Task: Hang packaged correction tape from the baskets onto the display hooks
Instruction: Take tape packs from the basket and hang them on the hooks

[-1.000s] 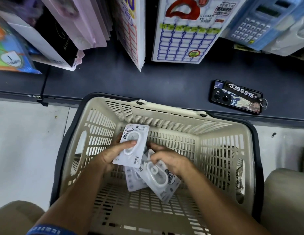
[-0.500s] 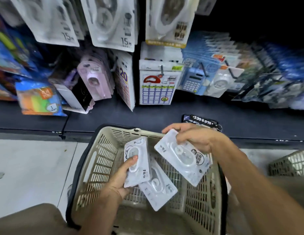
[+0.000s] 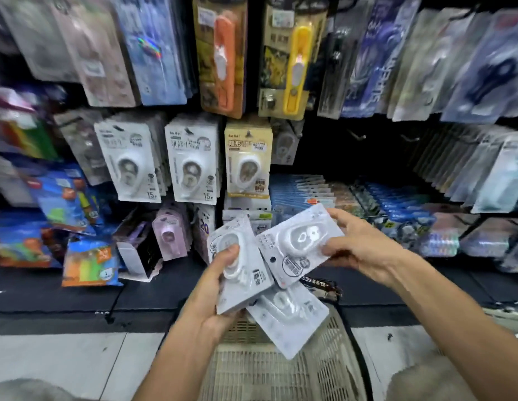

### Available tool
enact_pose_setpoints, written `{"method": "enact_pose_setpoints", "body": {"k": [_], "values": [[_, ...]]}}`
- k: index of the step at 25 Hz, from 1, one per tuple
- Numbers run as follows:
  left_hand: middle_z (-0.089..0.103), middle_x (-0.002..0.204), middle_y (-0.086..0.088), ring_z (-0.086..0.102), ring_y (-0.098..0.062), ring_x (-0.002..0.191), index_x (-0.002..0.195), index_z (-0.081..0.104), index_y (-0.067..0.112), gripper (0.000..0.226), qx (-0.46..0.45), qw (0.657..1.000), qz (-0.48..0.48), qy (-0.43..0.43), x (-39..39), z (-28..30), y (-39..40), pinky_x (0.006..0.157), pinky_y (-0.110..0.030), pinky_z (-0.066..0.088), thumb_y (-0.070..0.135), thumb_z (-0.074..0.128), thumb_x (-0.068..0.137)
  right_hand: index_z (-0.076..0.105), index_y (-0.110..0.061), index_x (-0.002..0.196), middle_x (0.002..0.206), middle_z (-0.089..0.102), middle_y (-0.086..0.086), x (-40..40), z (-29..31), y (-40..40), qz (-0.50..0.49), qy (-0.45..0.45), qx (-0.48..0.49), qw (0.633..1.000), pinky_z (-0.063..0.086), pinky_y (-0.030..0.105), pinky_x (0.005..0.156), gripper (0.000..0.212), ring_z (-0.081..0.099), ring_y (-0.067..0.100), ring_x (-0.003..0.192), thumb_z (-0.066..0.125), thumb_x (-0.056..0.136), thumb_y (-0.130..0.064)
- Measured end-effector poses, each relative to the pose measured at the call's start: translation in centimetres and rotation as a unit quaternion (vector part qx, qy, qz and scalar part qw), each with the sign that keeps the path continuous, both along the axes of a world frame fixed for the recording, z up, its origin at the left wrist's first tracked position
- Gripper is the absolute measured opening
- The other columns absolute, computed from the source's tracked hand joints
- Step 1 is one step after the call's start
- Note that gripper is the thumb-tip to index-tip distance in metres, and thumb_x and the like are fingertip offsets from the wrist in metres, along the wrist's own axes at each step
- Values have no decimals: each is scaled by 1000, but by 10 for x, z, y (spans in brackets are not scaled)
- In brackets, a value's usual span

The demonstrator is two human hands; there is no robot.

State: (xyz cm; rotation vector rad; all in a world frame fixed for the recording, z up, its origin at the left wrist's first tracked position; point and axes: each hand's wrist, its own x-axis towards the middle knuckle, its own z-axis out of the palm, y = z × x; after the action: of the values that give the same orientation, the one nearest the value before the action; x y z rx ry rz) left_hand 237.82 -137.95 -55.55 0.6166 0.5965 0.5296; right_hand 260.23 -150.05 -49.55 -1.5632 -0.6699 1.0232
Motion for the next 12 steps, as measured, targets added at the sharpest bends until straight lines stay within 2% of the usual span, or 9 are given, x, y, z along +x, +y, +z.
{"method": "enact_pose_setpoints", "body": {"k": [2, 4, 5, 7, 9, 10, 12], "values": [[75, 98, -19, 73, -32, 76, 91, 83, 9, 35, 39, 999, -25, 15, 6, 21, 1, 74, -41, 55, 30, 77, 63, 63, -25, 122, 109, 75, 12, 7, 13, -23, 64, -25, -34, 997, 61, 33, 61, 58, 73, 25, 81, 68, 79, 13], [75, 98, -21, 71, -34, 77, 94, 81, 8, 47, 71, 996, -46, 37, 12, 44, 3, 80, -45, 54, 31, 82, 53, 66, -28, 123, 105, 75, 14, 11, 23, -38, 93, -9, -53, 994, 58, 31, 54, 55, 69, 24, 72, 86, 74, -12], [75, 101, -22, 71, -35, 79, 103, 78, 6, 58, 77, 995, -52, 42, 15, 54, 7, 83, -50, 56, 31, 83, 50, 68, -26, 121, 98, 76, 12, 12, 26, -40, 74, 1, -51, 996, 53, 29, 48, 56, 66, 22, 66, 90, 69, -29], [73, 106, -23, 71, -36, 85, 120, 71, 2, 74, 79, 995, -55, 38, 20, 72, 17, 91, -60, 53, 27, 84, 52, 73, -16, 116, 80, 71, 6, 14, 27, -33, -36, 2, -29, 999, 40, 24, 40, 65, 57, 15, 52, 84, 63, -52], [73, 108, -22, 72, -36, 84, 124, 70, 3, 75, 79, 996, -44, 6, 22, 88, 34, 80, -60, 59, 22, 87, 54, 70, -9, 118, 73, 64, 5, 17, 26, -19, -129, 46, 61, 989, 31, 21, 35, 67, 45, 11, 40, 77, 67, -52], [74, 108, -21, 74, -35, 84, 120, 72, 4, 73, 82, 996, -35, -22, 22, 96, 44, 71, -57, 62, 21, 92, 51, 68, -9, 121, 77, 65, 7, 17, 29, -10, -147, 78, 122, 978, 31, 20, 34, 66, 44, 10, 38, 76, 70, -50], [77, 102, -17, 77, -31, 82, 103, 81, 7, 57, 89, 992, -27, -85, 21, 107, 64, 63, -49, 63, 21, 95, 49, 65, -12, 125, 94, 74, 9, 19, 35, 6, -153, 91, 187, 966, 43, 23, 37, 64, 59, 16, 45, 77, 71, -45]]}}
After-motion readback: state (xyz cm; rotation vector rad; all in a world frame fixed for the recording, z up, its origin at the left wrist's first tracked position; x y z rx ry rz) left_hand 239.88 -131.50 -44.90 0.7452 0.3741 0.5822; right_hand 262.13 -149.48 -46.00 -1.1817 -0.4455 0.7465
